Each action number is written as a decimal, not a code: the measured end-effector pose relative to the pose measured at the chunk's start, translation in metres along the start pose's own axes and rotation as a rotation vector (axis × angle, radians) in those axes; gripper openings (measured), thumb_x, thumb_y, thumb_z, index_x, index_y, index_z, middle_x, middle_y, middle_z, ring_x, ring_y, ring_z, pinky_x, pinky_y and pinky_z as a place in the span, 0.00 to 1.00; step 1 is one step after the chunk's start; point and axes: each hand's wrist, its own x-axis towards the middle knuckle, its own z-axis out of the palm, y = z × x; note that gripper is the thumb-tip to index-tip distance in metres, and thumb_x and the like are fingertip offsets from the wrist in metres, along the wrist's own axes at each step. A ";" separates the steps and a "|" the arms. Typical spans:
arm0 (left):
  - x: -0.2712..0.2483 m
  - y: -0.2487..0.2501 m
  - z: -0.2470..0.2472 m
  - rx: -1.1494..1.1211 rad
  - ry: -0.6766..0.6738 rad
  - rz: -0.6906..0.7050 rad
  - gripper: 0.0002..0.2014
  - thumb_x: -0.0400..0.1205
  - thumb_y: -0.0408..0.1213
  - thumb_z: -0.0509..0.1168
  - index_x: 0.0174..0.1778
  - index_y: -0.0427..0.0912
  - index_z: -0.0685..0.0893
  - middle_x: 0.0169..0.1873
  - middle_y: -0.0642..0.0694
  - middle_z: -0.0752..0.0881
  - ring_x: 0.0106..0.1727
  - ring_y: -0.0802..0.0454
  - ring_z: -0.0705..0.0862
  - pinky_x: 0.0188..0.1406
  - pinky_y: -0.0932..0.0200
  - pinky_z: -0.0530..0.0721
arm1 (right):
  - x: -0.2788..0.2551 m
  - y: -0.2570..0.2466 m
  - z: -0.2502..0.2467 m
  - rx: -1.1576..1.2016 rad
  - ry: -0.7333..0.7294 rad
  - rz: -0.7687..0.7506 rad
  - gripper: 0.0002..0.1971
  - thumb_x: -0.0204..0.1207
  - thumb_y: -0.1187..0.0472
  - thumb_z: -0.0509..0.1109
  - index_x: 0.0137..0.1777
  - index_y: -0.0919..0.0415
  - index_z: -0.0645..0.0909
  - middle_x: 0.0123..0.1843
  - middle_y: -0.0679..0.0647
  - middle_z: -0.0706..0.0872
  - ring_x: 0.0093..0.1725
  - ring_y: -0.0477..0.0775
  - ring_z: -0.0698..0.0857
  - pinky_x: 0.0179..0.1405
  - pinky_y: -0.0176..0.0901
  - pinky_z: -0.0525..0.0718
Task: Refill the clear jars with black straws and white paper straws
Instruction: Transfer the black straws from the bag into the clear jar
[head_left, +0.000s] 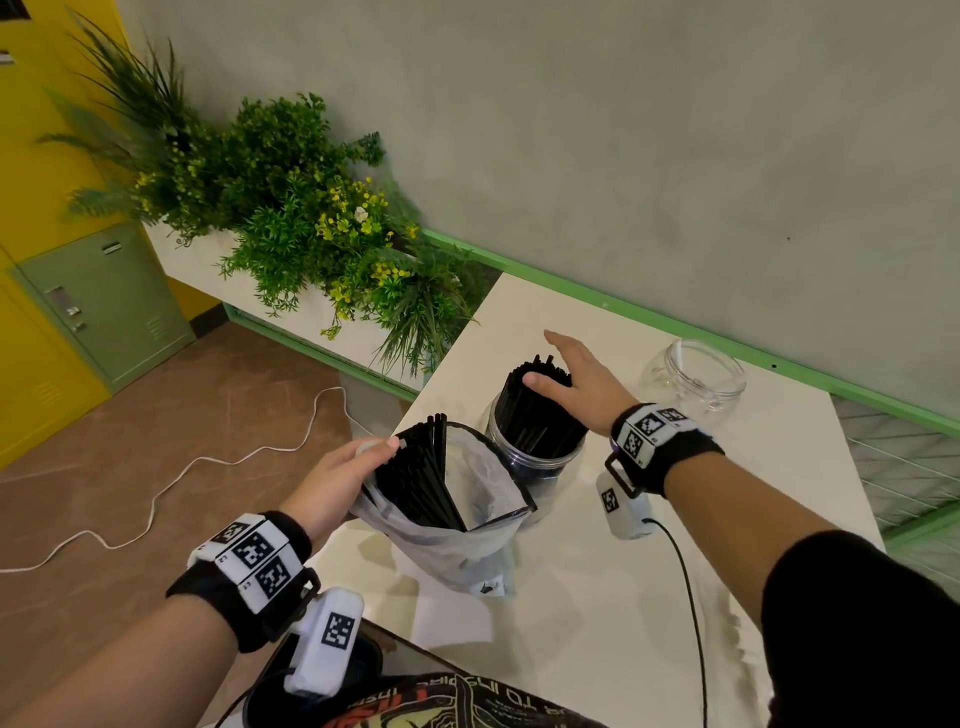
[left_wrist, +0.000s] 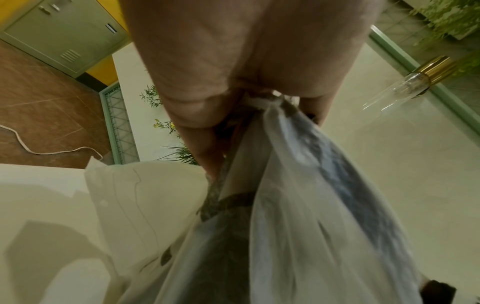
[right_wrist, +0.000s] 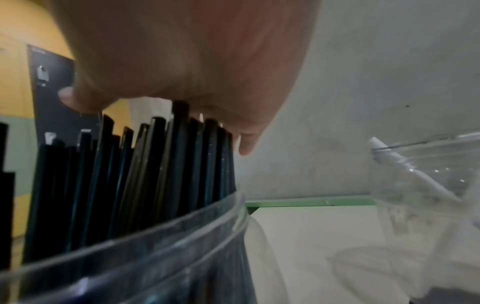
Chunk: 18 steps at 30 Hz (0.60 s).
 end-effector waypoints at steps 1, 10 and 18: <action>0.000 0.000 0.000 -0.005 0.002 0.010 0.42 0.56 0.68 0.77 0.60 0.43 0.86 0.54 0.41 0.90 0.58 0.43 0.88 0.66 0.42 0.80 | 0.003 -0.001 0.002 -0.032 -0.038 -0.005 0.40 0.77 0.36 0.63 0.84 0.55 0.55 0.84 0.54 0.61 0.81 0.54 0.62 0.78 0.46 0.60; -0.006 0.007 0.002 0.000 0.107 -0.016 0.13 0.82 0.45 0.66 0.54 0.42 0.89 0.52 0.42 0.91 0.58 0.43 0.88 0.70 0.40 0.78 | 0.020 -0.001 0.013 -0.175 -0.058 -0.113 0.34 0.78 0.34 0.59 0.78 0.55 0.67 0.78 0.54 0.70 0.75 0.54 0.70 0.75 0.49 0.67; -0.005 0.010 0.002 -0.015 0.115 -0.023 0.13 0.82 0.45 0.66 0.53 0.40 0.88 0.52 0.39 0.91 0.58 0.41 0.88 0.68 0.39 0.79 | 0.015 -0.003 0.024 -0.314 0.199 -0.155 0.28 0.75 0.31 0.60 0.42 0.59 0.74 0.42 0.51 0.75 0.46 0.56 0.73 0.47 0.51 0.74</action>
